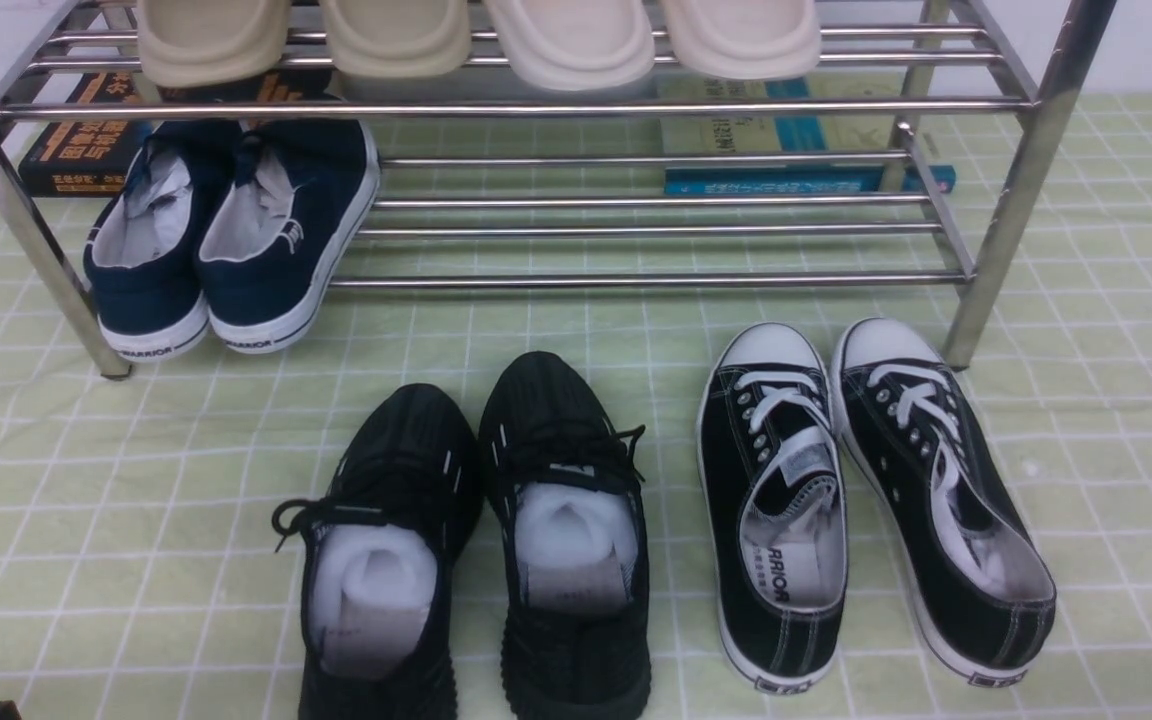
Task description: Take the shoes off the shelf with your hand from the green coffee tablecloth.
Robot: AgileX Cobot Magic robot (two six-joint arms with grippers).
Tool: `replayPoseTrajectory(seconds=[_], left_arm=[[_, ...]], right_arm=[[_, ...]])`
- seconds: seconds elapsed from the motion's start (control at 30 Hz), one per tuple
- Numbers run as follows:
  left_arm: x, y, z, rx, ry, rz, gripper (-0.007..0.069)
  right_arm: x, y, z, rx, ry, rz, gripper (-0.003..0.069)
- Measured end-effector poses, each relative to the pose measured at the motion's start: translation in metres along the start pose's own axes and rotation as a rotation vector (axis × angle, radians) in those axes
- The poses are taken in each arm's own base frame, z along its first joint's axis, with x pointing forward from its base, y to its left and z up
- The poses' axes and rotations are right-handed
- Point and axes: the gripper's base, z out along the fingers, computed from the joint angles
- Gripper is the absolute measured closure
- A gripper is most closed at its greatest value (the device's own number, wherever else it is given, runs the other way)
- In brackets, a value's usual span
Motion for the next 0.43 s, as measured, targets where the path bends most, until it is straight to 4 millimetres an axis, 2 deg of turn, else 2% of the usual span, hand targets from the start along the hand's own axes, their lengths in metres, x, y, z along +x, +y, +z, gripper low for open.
replayPoseTrajectory(seconds=[0.43], left_arm=[[0.0000, 0.0000, 0.0000, 0.000, 0.000, 0.000, 0.0383]], right_arm=[[0.0000, 0.0000, 0.0000, 0.000, 0.000, 0.000, 0.0576]])
